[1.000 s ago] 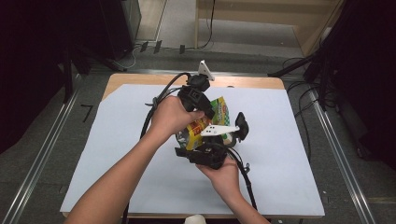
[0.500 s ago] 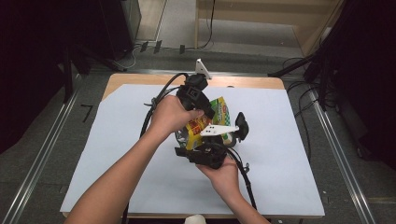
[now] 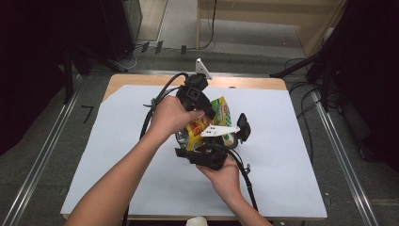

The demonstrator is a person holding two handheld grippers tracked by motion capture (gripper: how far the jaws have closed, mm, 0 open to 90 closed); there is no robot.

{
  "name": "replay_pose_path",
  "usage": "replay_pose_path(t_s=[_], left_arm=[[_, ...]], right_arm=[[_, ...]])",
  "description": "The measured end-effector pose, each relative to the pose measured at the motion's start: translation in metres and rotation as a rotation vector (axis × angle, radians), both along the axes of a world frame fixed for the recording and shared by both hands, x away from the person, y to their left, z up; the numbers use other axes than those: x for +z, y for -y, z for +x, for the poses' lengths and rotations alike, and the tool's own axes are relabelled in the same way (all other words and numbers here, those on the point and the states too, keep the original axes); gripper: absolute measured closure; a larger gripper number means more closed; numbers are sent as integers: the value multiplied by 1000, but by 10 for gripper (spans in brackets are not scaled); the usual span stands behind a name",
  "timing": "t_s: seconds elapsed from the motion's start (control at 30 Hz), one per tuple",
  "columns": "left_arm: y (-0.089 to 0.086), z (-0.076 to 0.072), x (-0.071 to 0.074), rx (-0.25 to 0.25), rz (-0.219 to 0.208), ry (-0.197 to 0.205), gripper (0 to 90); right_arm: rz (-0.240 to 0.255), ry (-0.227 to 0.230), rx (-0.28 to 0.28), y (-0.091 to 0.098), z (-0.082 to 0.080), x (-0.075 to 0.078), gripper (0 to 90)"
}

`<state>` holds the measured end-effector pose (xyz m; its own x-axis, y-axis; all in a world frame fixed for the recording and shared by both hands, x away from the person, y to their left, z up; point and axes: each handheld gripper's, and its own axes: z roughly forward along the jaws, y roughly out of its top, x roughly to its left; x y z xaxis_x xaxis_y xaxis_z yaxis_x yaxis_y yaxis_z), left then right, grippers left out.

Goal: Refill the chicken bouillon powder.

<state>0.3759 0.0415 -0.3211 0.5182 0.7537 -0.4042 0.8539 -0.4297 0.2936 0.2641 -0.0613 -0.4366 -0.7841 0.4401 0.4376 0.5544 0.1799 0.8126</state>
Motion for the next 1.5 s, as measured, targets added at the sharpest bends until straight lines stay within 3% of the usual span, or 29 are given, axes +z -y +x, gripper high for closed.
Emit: replay_pose_path(t_s=[1.5], left_arm=[[-17,-13,-1,7,-12,29,808]], right_arm=[[-18,8,38,-12,-6,-2,693]])
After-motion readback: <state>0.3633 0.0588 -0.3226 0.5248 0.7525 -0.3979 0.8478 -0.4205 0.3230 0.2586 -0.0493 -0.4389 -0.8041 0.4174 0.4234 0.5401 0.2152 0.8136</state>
